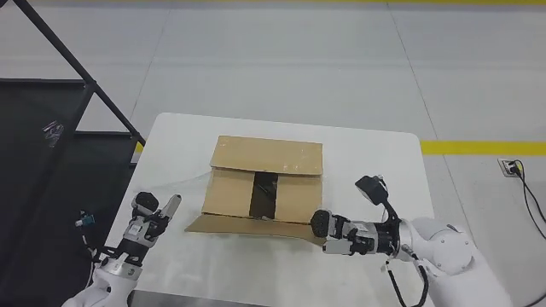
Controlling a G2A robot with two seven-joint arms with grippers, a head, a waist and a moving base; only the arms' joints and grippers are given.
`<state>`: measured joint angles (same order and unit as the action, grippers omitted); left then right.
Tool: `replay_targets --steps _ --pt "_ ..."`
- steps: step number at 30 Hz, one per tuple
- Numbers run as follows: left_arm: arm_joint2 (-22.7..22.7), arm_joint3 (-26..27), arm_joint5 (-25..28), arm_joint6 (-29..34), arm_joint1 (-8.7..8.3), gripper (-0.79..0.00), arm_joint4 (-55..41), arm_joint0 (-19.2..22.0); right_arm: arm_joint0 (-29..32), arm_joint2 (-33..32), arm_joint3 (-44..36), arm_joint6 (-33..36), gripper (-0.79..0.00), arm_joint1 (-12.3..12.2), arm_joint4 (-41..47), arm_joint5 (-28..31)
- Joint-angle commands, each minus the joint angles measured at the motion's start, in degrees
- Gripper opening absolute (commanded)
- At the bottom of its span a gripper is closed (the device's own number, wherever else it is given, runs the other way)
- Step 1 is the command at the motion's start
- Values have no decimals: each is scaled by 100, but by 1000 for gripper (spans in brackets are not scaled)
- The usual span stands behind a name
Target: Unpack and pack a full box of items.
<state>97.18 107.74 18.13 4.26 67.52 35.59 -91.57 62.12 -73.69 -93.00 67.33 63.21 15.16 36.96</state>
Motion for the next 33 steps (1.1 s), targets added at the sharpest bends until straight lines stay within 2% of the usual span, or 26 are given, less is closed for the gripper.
replay_targets --steps 1,6,13,16,22,26,29,33 --pt "12 -6 143 103 -12 0 76 -32 16 119 -78 7 0 -53 -270 -7" --pt "12 -83 532 502 -56 0 444 -100 -31 476 -133 47 0 -183 -1027 -48" --pt "-74 -224 931 963 -120 0 1273 -131 -219 825 -18 40 0 -277 -1191 -40" --pt "-125 -269 1097 1065 -147 0 1686 -133 -270 840 75 -63 0 -284 -760 -76" --pt "-266 -349 1109 1108 -167 0 2122 -111 -473 856 262 -526 0 -231 255 -513" --pt "-316 -395 1094 1084 -175 0 2205 -92 -659 877 511 -941 0 -175 949 -1129" --pt "-337 -382 1016 1073 -177 0 2216 -85 -785 867 710 -1157 0 -151 1109 -1501" --pt "-338 -361 938 1056 -175 0 2177 -87 -785 867 710 -1157 0 -151 1109 -1501"
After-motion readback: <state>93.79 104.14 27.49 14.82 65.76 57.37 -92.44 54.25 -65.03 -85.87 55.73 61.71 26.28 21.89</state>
